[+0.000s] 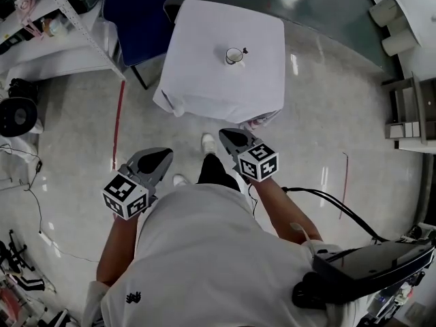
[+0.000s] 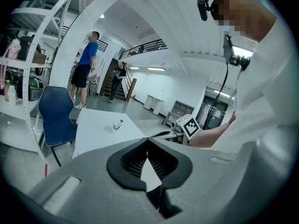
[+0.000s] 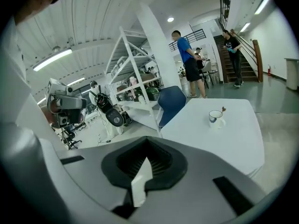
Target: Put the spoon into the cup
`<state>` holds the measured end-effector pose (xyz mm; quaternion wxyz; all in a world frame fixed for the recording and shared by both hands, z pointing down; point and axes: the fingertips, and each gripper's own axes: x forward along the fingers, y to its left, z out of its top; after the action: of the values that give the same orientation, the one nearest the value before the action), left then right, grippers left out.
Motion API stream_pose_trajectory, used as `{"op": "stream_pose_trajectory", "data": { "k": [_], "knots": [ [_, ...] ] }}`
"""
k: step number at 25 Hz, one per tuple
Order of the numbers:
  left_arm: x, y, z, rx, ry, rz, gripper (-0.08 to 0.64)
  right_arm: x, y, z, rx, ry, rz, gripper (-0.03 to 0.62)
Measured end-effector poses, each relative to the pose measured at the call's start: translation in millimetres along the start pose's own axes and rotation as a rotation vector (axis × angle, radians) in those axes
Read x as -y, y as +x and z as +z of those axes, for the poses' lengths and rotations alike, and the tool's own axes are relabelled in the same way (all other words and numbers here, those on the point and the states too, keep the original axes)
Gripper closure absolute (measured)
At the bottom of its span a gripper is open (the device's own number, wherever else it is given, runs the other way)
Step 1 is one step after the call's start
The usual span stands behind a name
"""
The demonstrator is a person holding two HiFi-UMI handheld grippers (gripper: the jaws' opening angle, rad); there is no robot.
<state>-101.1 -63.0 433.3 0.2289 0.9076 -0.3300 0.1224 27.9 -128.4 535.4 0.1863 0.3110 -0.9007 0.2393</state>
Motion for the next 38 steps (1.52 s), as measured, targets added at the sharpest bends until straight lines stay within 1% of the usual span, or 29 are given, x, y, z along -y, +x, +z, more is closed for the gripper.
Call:
{"op": "stream_pose_trajectory", "data": {
  "k": [4, 7, 11, 17, 21, 28, 38],
  "knots": [
    [18, -20, -14, 0.003, 0.004, -0.018, 0.548, -49, -10, -12, -0.003, -0.020, 0.038, 0.583],
    [26, -31, -23, 0.007, 0.009, -0.024, 0.549, -78, -14, -18, -0.004, -0.045, 0.070, 0.584],
    [39, -45, -35, 0.012, 0.015, -0.037, 0.549, -105, -19, -25, -0.004, -0.086, 0.084, 0.584],
    [46, -73, -47, 0.027, 0.013, -0.015, 0.549, -139, -23, -24, 0.011, -0.125, 0.105, 0.584],
    [57, -79, -46, 0.046, 0.022, -0.008, 0.548, -153, -28, -23, 0.015, -0.146, 0.129, 0.584],
    [55, -94, -56, 0.049, 0.008, 0.002, 0.549, -176, -16, -26, 0.006, -0.164, 0.156, 0.584],
    [50, -89, -55, 0.048, 0.004, -0.008, 0.549, -176, -13, -27, -0.011, -0.168, 0.156, 0.584]
  ]
}}
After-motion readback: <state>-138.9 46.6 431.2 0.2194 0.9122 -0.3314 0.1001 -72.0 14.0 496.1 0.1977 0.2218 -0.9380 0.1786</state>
